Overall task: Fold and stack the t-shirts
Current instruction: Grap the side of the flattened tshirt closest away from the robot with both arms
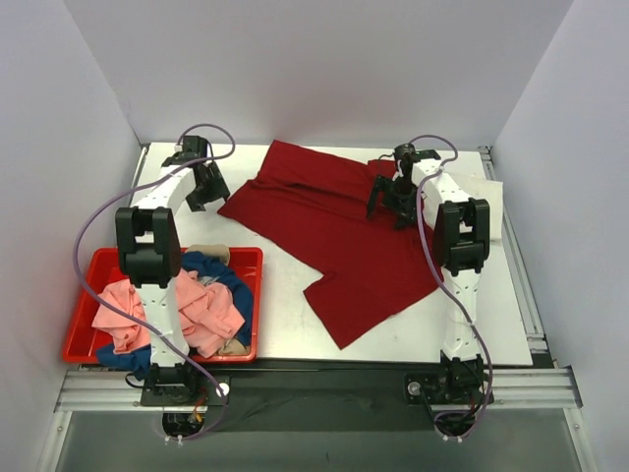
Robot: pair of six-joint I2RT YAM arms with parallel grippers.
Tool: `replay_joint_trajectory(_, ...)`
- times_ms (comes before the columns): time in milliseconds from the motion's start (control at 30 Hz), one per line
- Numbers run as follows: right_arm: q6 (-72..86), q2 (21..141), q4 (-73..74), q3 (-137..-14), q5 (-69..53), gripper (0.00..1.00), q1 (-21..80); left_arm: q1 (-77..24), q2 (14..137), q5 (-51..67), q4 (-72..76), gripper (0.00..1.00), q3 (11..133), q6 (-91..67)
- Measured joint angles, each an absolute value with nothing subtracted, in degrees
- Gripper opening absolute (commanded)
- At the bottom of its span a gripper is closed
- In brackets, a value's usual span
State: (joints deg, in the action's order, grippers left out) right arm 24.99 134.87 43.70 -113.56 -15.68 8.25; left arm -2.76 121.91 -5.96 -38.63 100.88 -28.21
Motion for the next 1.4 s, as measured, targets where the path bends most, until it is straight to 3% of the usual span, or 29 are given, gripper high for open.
replay_joint_trajectory(133, 24.60, 134.50, 43.24, -112.95, -15.64, 0.89, 8.36, -2.85, 125.03, -6.24, -38.72, 0.72, 100.88, -27.90)
replay_joint_trajectory(467, 23.90, 132.51, 40.86, -109.58, -15.22, 0.89, 9.63, -3.05, 127.31, -5.58, -38.70, 0.56, 100.88, -27.81)
replay_joint_trajectory(600, 23.59, 132.03, 40.53, -109.16, -15.05, 0.89, 10.31, -3.05, 127.46, -5.54, -38.57, 0.54, 100.97, -27.81)
replay_joint_trajectory(867, 20.75, 127.09, 39.77, -105.82, -15.53, 0.88, 13.10, -3.05, 127.94, -4.86, -37.91, 0.37, 101.32, -27.79)
replay_joint_trajectory(1000, 17.69, 120.33, 39.07, -98.74, -16.10, 0.86, 16.60, -3.05, 128.18, -3.75, -37.15, 0.14, 101.34, -27.68)
replay_joint_trajectory(1100, 15.33, 114.19, 38.59, -91.66, -16.99, 0.84, 20.03, -3.05, 128.29, -2.74, -36.60, 0.02, 101.34, -27.68)
replay_joint_trajectory(1400, 13.74, 98.13, 36.36, -67.94, -17.37, 0.78, 34.04, -2.98, 127.13, -1.58, -34.63, 0.00, 99.07, -27.35)
